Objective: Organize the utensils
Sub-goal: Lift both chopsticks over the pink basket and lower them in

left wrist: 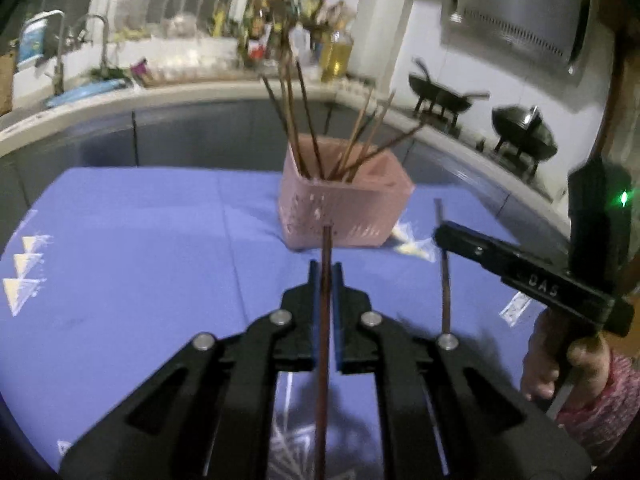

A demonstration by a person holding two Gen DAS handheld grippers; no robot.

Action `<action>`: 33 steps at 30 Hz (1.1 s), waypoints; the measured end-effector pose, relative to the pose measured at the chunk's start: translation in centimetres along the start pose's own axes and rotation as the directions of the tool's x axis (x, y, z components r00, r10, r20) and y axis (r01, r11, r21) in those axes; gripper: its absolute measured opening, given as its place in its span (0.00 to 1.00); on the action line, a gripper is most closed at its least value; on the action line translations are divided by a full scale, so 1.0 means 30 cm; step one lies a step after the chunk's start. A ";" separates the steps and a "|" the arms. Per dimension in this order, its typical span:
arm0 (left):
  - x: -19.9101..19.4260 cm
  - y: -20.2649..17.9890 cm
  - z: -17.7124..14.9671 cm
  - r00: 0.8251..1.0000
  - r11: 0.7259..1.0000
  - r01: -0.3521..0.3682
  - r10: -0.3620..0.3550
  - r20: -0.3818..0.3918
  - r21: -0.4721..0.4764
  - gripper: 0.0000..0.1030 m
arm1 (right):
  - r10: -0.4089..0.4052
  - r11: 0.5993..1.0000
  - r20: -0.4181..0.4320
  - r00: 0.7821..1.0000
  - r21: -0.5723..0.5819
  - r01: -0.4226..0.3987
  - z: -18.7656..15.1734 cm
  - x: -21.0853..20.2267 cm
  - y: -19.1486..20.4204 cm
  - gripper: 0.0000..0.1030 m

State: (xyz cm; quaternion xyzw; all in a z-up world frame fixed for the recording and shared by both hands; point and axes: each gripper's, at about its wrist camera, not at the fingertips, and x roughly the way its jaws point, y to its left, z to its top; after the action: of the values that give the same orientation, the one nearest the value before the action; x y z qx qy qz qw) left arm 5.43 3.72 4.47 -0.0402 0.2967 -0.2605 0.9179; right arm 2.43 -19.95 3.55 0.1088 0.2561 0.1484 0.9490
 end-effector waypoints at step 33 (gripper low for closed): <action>0.157 -0.127 0.668 0.938 0.994 -0.093 0.069 0.340 0.056 0.05 | -0.095 0.992 0.487 0.868 -0.021 0.121 0.554 0.050 -0.038 0.05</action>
State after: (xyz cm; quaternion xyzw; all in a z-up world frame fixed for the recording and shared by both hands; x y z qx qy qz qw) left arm 18.28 -3.56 19.33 -0.0393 0.1268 -0.2221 0.9660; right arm 12.54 -22.68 16.59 0.1037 0.0121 0.0695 0.9921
